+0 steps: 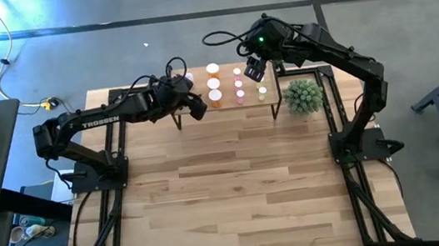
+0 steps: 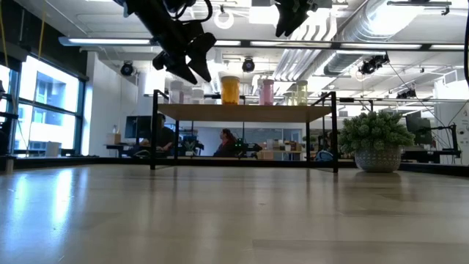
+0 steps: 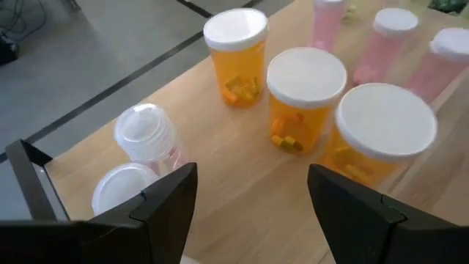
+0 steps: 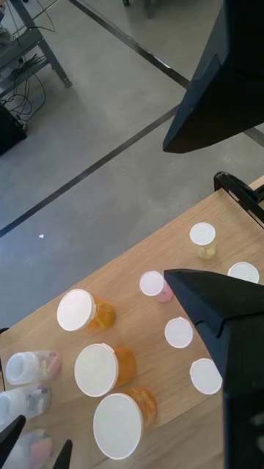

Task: Pick and place medicine bottles onto shelf by color
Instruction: Adjust the colored pill bottles on the shelf

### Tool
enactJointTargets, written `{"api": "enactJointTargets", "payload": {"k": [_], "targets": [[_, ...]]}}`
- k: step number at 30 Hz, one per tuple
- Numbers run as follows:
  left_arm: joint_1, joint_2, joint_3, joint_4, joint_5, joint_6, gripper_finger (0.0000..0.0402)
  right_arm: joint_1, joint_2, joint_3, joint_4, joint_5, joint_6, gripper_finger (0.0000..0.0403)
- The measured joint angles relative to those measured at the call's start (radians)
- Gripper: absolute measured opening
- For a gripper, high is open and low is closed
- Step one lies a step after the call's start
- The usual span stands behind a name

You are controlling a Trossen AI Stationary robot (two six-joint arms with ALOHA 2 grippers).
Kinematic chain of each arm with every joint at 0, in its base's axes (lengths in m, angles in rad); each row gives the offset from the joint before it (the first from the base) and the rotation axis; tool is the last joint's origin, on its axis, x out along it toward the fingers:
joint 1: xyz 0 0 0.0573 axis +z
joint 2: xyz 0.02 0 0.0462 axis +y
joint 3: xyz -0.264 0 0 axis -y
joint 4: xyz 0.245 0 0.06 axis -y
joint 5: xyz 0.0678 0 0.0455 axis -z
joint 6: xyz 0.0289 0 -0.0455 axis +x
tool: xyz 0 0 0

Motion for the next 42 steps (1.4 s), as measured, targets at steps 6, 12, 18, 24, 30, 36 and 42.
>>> {"api": "enactJointTargets", "payload": {"k": [6,12,18,24,30,36,42], "targets": [[0.002,-0.025,0.053,-0.031,-0.003,0.043,0.0250,0.000,0.000,0.000,0.000,0.000,0.000,0.0263],[0.003,-0.066,0.100,-0.078,-0.097,0.119,0.0250,0.000,0.000,0.000,0.000,0.000,0.001,0.0263],[0.003,-0.144,0.103,-0.142,-0.150,0.138,0.0250,0.000,0.016,-0.001,0.001,0.000,0.023,0.0264],[0.003,-0.228,0.103,-0.265,-0.219,0.112,0.0250,0.000,0.041,-0.001,0.001,0.000,0.023,0.0263],[0.003,-0.275,0.099,-0.429,-0.296,0.003,0.0250,0.000,0.042,-0.001,0.030,0.008,0.022,0.0264],[0.003,-0.284,0.002,-0.443,-0.344,-0.050,0.0250,0.000,0.042,-0.001,0.050,0.008,0.014,0.0263],[0.003,-0.284,-0.040,-0.445,-0.349,-0.102,0.0250,0.000,0.042,-0.001,0.055,0.008,0.014,0.0263]]}}
